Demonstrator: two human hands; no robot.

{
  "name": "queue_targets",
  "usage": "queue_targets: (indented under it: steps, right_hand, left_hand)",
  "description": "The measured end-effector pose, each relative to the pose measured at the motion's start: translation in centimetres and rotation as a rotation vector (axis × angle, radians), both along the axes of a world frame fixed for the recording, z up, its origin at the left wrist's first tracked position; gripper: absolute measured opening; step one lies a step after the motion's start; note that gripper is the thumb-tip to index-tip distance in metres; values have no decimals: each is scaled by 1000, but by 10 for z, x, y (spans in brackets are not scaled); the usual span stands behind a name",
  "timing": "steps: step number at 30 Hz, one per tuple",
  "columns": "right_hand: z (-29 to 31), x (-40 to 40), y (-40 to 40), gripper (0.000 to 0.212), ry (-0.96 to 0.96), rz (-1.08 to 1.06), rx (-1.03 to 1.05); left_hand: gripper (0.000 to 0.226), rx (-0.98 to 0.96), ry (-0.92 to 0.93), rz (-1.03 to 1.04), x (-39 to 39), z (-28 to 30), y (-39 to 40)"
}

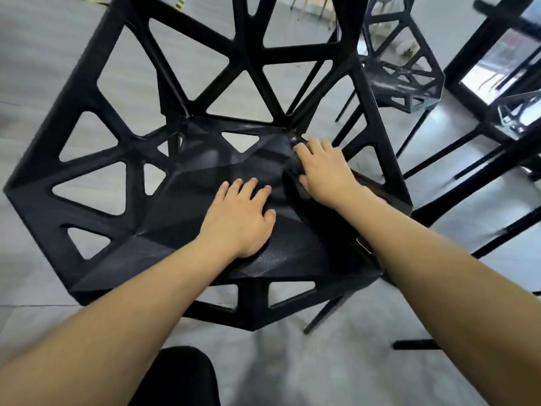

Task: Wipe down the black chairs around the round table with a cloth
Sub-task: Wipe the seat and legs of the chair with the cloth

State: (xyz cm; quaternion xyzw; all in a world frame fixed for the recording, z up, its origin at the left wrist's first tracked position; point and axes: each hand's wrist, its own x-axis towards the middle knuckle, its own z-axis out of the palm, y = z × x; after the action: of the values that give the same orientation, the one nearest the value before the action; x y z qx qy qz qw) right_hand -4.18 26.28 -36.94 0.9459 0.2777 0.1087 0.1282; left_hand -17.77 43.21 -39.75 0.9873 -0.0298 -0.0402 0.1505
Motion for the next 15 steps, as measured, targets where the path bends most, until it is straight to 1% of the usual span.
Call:
queue_targets:
  steps: [3,6,8,10,12,13,15]
  right_hand:
    - [5,-39,-15,59,33,-35,14]
    - [4,-68,-33,55,53,19,46]
    - [6,-66,-45,53,-46,17,-15]
    - [5,-54,-43,47,-194,-130,-29]
    - [2,-53,-26,45,-243,-299,58]
    - [-2,-58,-17,44,-222,-326,112]
    - [-9,-77,-3,46,-111,-268,231]
  left_hand:
    - [59,-1,1,1,-1,1,-1]
    - [58,-10,2,3,-1,0,-1]
    - [57,-5,-4,-1,0,-1,-1]
    - [57,0,-4,-2,0,-1,0]
    - [57,5,-2,-2,1,0,1]
    - [57,13,-4,0,0,0,1]
    - [57,34,-18,0,3,-2,1]
